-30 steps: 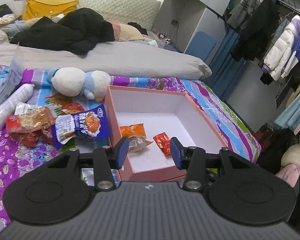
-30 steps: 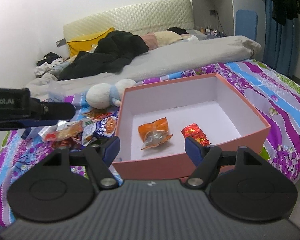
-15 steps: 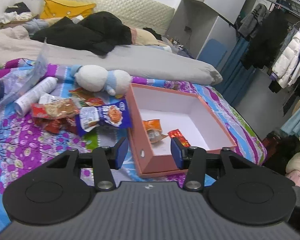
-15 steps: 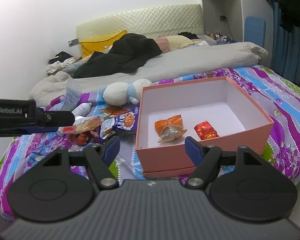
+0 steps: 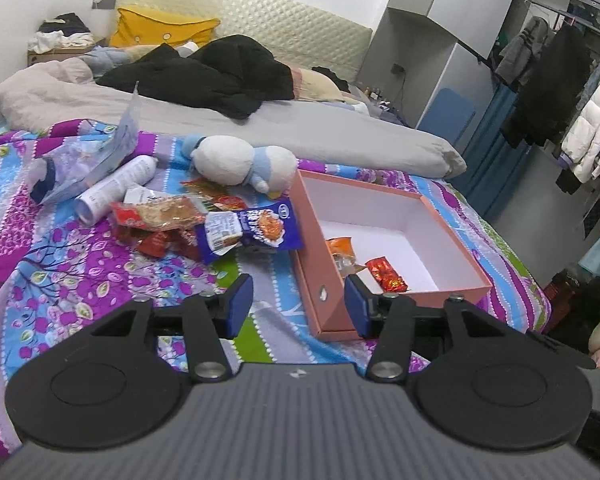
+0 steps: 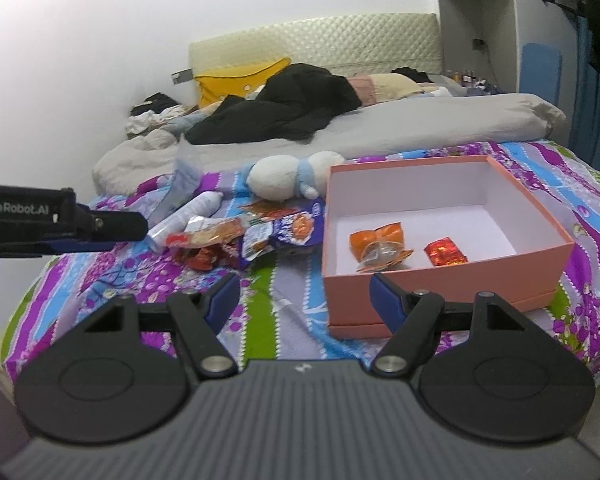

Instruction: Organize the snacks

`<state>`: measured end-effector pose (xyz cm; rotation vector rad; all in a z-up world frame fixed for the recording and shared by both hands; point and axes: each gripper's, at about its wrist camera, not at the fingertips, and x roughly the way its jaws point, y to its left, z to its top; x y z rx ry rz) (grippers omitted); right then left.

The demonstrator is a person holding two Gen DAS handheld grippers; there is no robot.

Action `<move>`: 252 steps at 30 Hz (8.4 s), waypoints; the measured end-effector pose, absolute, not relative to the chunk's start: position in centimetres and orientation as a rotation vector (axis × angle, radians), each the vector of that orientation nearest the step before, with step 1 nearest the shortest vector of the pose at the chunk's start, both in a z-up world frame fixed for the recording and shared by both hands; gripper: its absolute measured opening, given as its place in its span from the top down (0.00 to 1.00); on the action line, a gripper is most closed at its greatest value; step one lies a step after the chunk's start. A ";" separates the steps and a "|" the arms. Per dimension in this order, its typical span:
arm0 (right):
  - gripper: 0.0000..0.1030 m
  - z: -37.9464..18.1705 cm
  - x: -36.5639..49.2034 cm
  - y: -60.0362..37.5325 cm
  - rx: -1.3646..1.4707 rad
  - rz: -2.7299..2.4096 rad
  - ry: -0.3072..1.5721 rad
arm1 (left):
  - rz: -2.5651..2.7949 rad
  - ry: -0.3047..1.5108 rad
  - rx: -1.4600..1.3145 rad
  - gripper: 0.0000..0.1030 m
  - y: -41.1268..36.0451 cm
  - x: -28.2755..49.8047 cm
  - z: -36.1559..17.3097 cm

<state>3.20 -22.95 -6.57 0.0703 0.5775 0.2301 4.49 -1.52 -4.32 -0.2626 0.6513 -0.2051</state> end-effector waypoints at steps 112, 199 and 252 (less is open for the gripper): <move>0.89 -18.0 20.9 -10.1 0.009 0.430 0.874 | 0.077 0.771 -0.660 0.97 14.5 18.9 -18.6; 0.19 -21.2 10.5 -17.8 0.097 0.282 0.809 | -0.002 1.096 -0.256 0.06 6.4 12.7 -20.9; 0.42 -23.8 14.4 -15.8 -0.098 0.359 0.869 | -0.010 1.226 0.031 0.03 6.4 20.3 -27.0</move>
